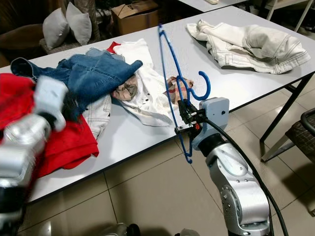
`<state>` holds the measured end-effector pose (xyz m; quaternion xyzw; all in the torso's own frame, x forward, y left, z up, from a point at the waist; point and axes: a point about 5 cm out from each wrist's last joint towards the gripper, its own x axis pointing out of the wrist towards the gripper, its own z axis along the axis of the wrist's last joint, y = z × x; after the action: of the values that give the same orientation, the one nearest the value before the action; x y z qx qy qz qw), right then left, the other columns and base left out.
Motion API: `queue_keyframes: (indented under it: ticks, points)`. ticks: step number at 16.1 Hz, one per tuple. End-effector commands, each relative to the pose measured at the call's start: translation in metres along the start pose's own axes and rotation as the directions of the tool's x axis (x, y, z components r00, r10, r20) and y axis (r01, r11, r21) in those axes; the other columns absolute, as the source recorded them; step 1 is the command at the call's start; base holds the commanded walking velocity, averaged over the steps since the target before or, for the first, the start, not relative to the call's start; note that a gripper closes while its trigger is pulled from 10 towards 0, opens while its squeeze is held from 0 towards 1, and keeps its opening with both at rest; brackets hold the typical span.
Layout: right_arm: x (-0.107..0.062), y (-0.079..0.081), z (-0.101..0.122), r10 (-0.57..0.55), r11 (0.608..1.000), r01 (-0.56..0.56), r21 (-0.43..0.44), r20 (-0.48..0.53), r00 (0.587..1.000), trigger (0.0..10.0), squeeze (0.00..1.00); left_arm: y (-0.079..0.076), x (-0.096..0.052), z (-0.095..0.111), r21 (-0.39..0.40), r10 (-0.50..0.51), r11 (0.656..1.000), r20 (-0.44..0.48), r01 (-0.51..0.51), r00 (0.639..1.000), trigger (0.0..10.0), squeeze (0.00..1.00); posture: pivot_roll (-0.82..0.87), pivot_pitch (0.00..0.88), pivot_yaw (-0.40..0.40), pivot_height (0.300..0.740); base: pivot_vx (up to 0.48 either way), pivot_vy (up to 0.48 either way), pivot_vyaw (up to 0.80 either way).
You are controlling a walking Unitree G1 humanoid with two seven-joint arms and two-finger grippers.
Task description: Hang hanger
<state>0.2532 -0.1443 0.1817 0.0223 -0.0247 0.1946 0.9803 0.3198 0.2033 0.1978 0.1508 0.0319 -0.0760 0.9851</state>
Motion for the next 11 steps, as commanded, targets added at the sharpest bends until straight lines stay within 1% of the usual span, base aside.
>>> queue_keyframes:
  ticks: [1,2,4,5,6,7,8,9,10,11]
  points:
    - [0.001,-0.001,-0.002,0.005,1.0,-0.004,-0.007,0.002,1.0,10.0,0.0,0.007,0.002,0.012,-0.022,0.01,1.0,0.038,-0.009,0.999,0.0,0.0,-0.11,0.025,0.128,0.74,0.0,0.0,0.0]
    - [0.003,-0.009,0.001,-0.054,0.998,0.054,0.011,0.027,0.998,10.0,0.0,0.007,0.011,0.034,-0.028,-0.015,0.999,0.101,0.018,0.995,0.0,0.0,-0.12,0.01,0.141,0.74,0.0,0.0,0.0]
    - [0.004,-0.012,0.005,-0.084,0.996,0.082,0.034,0.056,0.995,10.0,0.0,0.002,0.02,0.054,-0.026,-0.048,0.998,0.157,0.053,0.986,0.0,0.0,-0.12,0.013,0.142,0.74,0.0,0.0,0.0]
    - [0.006,-0.016,0.008,-0.114,0.993,0.112,0.035,0.067,0.991,10.0,0.0,-0.005,0.03,0.081,0.017,-0.084,0.996,0.229,0.082,0.97,0.0,0.0,-0.13,0.019,0.131,0.74,0.0,0.0,0.0]
    - [0.006,-0.017,0.01,-0.122,0.992,0.12,0.038,0.074,0.99,10.0,0.0,-0.01,0.035,0.097,0.042,-0.099,0.995,0.272,0.091,0.957,0.0,0.0,-0.13,0.018,0.134,0.74,0.0,0.0,0.0]
    - [0.004,-0.02,0.012,-0.125,0.992,0.123,0.034,0.085,0.988,10.0,0.0,-0.022,0.041,0.12,0.067,-0.129,0.991,0.336,0.113,0.933,0.0,0.0,-0.13,0.013,0.14,0.74,0.0,0.0,0.0]
    - [0.0,-0.028,0.011,-0.16,0.987,0.158,0.023,0.09,0.983,10.0,0.0,-0.044,0.047,0.136,0.062,-0.189,0.982,0.381,0.18,0.905,0.0,0.0,-0.15,0.0,0.156,0.74,0.0,0.0,0.0]
    - [-0.004,-0.04,0.012,-0.246,0.969,0.243,0.048,0.105,0.963,10.0,0.0,-0.075,0.052,0.142,0.063,-0.271,0.961,0.394,0.269,0.878,0.0,0.0,-0.15,0.0,0.162,0.74,0.0,0.0,0.0]
    - [-0.006,-0.048,0.015,-0.319,0.947,0.311,0.079,0.122,0.94,10.0,0.0,-0.115,0.063,0.124,0.072,-0.362,0.931,0.318,0.359,0.876,7.5,0.0,-0.17,0.004,0.168,0.74,0.0,0.0,0.0]
    - [-0.006,-0.049,0.016,-0.337,0.941,0.329,0.082,0.124,0.933,10.0,0.0,-0.129,0.067,0.113,0.077,-0.39,0.92,0.273,0.384,0.88,7.5,0.0,-0.17,0.006,0.165,0.74,0.0,0.0,0.0]
